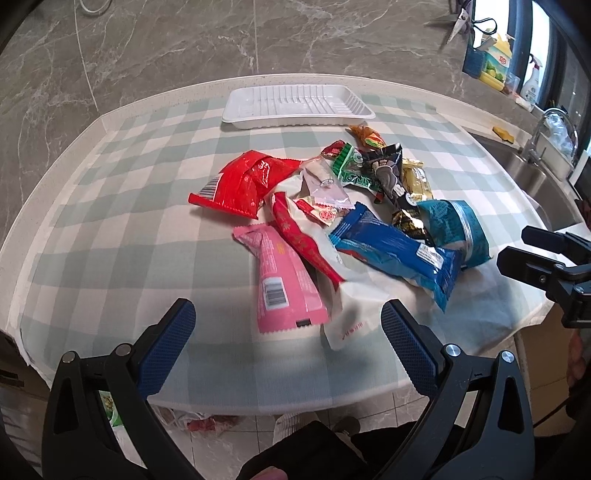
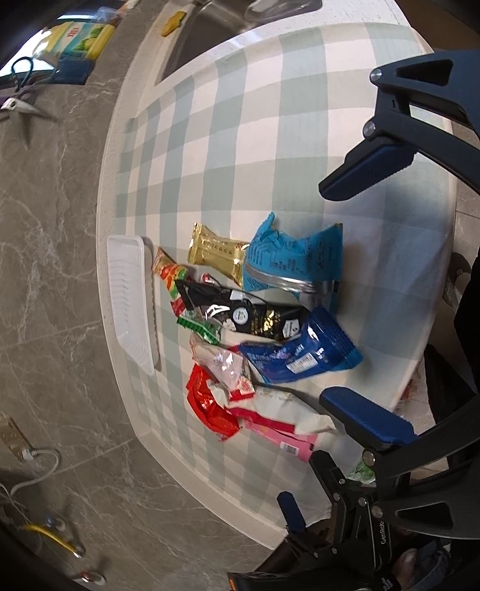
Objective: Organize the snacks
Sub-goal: 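Grasp the pink bar with the left tool while the right tool grasps the blue packet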
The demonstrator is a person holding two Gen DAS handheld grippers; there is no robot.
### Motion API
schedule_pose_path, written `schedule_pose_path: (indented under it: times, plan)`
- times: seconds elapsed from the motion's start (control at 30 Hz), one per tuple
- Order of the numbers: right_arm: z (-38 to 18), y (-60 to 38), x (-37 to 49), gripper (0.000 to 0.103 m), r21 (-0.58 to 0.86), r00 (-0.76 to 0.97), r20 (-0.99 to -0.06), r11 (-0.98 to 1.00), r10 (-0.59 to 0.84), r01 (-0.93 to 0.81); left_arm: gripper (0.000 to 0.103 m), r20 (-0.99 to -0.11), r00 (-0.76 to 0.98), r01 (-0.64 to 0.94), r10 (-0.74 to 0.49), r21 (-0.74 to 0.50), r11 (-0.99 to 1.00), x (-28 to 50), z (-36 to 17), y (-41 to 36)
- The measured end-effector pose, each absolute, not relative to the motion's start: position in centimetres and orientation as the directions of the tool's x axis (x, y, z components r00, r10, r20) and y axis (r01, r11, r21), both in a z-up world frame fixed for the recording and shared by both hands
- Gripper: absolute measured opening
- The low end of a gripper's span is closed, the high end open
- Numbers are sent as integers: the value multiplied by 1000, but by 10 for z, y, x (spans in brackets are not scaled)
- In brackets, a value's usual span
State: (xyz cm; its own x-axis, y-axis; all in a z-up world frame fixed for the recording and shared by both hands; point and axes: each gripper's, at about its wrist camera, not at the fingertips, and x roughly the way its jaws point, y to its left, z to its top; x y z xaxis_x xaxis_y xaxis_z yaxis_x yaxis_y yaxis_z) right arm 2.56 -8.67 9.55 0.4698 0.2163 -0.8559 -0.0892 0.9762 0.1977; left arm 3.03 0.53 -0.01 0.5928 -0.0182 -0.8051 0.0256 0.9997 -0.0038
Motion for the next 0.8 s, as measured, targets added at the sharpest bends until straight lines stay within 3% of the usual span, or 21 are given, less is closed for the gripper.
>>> schedule_pose_path:
  times: [0.2, 0.43, 0.67, 0.8]
  plan:
    - [84, -95, 46, 96, 214, 443, -871, 976, 211, -44, 101, -820, 572, 12, -15, -10, 1000, 53, -4, 11]
    - [56, -108, 68, 78, 272, 363, -900, 962, 241, 36, 101, -850, 527, 5, -17, -17, 1000, 77, -23, 19]
    - [36, -117, 75, 74, 326, 306, -910, 939, 281, 106, 102, -873, 477, -30, -104, -134, 990, 94, -40, 40]
    - [33, -119, 76, 74, 344, 303, -906, 931, 296, 120, 102, -869, 436, -104, -234, -307, 946, 99, -56, 64]
